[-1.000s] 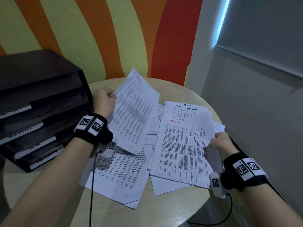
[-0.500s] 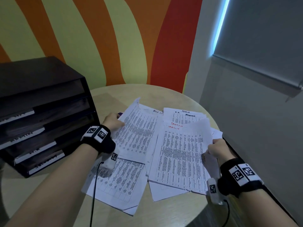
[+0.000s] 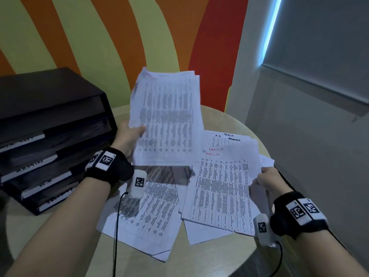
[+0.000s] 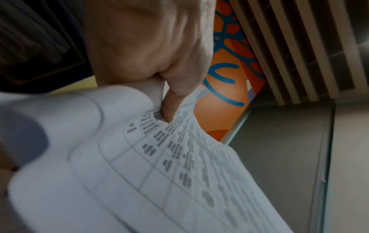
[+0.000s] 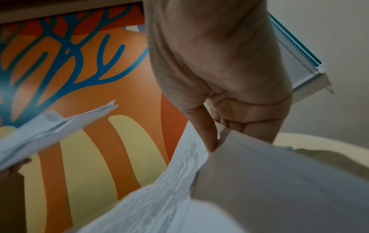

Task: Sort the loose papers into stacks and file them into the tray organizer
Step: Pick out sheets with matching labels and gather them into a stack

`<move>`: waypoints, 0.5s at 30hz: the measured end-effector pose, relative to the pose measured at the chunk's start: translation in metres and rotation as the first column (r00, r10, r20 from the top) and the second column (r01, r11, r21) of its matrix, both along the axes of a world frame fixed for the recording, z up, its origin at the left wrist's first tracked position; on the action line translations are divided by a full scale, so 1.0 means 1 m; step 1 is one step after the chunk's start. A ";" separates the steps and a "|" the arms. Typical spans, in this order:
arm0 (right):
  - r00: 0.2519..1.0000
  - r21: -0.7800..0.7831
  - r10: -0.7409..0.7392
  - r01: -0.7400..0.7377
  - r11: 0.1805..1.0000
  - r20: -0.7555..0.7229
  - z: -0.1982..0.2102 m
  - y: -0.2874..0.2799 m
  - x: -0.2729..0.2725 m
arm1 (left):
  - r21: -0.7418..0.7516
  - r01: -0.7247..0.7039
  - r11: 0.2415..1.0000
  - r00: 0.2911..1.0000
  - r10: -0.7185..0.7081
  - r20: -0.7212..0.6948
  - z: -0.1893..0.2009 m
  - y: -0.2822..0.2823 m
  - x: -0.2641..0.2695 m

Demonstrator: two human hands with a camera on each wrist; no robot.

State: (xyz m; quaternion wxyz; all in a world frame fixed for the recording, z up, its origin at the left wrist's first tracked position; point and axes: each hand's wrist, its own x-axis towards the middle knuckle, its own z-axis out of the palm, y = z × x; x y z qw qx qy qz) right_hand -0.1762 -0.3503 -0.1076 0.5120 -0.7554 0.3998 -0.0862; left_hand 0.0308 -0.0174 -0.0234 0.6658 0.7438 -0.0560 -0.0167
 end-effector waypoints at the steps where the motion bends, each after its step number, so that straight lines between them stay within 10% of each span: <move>1: 1.000 0.021 0.009 -0.009 1.000 0.016 0.002 0.000 0.000 | 0.002 0.067 0.998 0.996 -0.067 -0.057 0.001 -0.002 -0.005; 9: 0.942 0.235 -0.017 -0.066 0.970 0.335 0.032 0.022 0.002 | 0.173 0.389 0.905 0.868 -0.298 -0.397 -0.044 -0.039 -0.041; 15: 0.884 0.267 -0.007 -0.134 0.954 0.467 0.047 0.042 0.009 | 0.043 0.396 0.917 0.883 -0.368 -0.293 -0.044 -0.060 -0.065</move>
